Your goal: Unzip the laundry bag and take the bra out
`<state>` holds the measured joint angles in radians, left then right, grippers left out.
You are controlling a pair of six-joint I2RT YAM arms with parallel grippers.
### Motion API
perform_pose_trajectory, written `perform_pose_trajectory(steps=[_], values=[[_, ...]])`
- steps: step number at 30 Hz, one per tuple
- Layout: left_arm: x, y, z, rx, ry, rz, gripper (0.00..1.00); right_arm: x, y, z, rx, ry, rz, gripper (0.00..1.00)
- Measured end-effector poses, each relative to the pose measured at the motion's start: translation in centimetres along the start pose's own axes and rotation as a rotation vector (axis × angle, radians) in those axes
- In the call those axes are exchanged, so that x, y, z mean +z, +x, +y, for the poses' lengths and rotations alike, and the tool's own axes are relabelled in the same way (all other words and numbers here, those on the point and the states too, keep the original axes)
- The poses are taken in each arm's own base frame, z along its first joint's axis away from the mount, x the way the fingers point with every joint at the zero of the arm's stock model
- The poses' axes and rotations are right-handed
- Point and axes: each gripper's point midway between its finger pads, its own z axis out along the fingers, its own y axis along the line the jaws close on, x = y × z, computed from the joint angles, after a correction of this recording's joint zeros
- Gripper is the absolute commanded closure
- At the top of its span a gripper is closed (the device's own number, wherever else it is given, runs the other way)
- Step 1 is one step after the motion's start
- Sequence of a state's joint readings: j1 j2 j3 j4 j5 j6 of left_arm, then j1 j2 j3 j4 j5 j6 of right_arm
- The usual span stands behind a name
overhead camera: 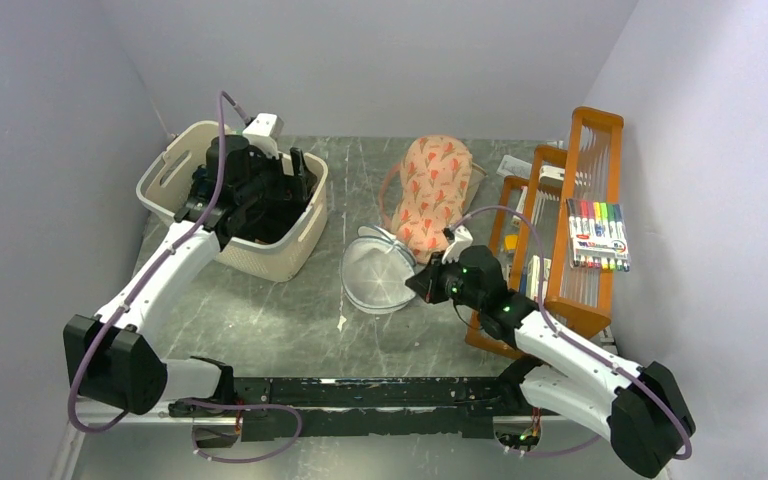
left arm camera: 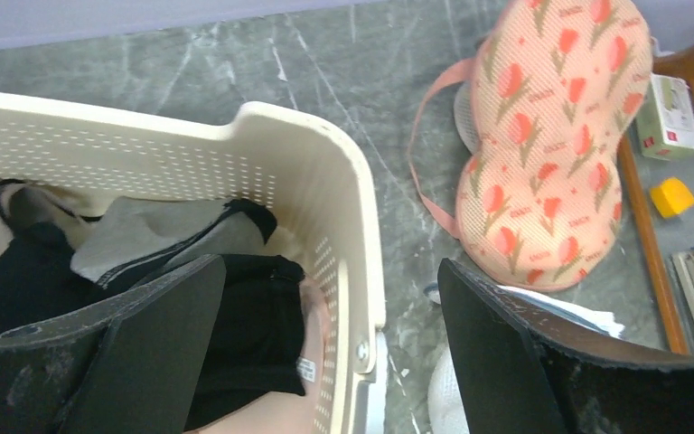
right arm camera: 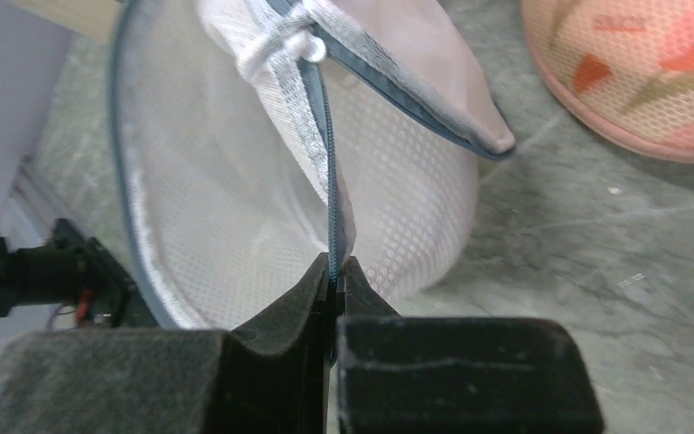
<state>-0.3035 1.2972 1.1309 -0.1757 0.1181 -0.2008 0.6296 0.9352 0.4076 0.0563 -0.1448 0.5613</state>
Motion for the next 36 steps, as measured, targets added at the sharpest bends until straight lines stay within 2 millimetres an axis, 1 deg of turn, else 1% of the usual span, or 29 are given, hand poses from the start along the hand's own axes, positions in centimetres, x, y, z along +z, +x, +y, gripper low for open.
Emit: perform_pose_trajectory(steps=[3, 7, 9, 12, 16, 17, 18, 21, 24, 26, 28, 33, 36], values=[[0.2, 0.4, -1.1, 0.002, 0.059, 0.019, 0.0, -0.2, -1.0, 1.9, 0.041, -0.069, -0.006, 1.0], [0.1, 0.1, -1.5, 0.005, 0.081, 0.015, 0.0, -0.2, -2.3, 4.6, 0.121, -0.163, 0.004, 1.0], [0.1, -0.1, -1.7, 0.01, 0.087, 0.011, 0.0, -0.1, -2.6, 5.5, 0.171, -0.189, 0.024, 1.0], [-0.1, -0.2, -1.9, 0.015, 0.095, 0.007, 0.0, 0.1, -2.1, 6.2, 0.244, -0.21, 0.077, 1.0], [-0.2, -0.3, -2.1, 0.017, 0.101, 0.004, 0.0, 0.0, -0.5, 6.8, 0.356, -0.237, 0.157, 0.99], [-0.2, -0.3, -2.2, 0.017, 0.103, 0.004, 0.0, 0.0, -0.1, 6.8, 0.373, -0.241, 0.172, 0.96], [-0.2, -0.3, -2.2, 0.018, 0.104, 0.004, 0.0, -0.1, 0.4, 6.8, 0.391, -0.243, 0.189, 0.86], [-0.2, -0.3, -2.3, 0.018, 0.105, 0.005, 0.0, -0.2, 1.5, 6.2, 0.406, -0.213, 0.222, 0.63], [-0.2, -0.3, -2.3, 0.022, 0.106, 0.004, 0.0, -0.1, 1.9, 5.2, 0.376, -0.163, 0.228, 0.51], [-0.2, -0.3, -2.3, 0.025, 0.106, 0.003, 0.0, -0.1, 1.8, 4.5, 0.326, -0.117, 0.225, 0.42], [-0.2, -0.3, -2.3, 0.026, 0.107, 0.003, 0.0, -0.1, 0.9, 4.0, 0.27, -0.079, 0.208, 0.36], [-0.2, -0.3, -2.6, 0.027, 0.117, 0.005, 0.0, -0.8, -4.0, 3.4, 0.095, 0.018, 0.09, 0.22], [-0.3, -0.2, -3.0, 0.027, 0.139, 0.008, 0.0, -1.1, -5.9, 2.7, 0.02, 0.08, 0.042, 0.18]])
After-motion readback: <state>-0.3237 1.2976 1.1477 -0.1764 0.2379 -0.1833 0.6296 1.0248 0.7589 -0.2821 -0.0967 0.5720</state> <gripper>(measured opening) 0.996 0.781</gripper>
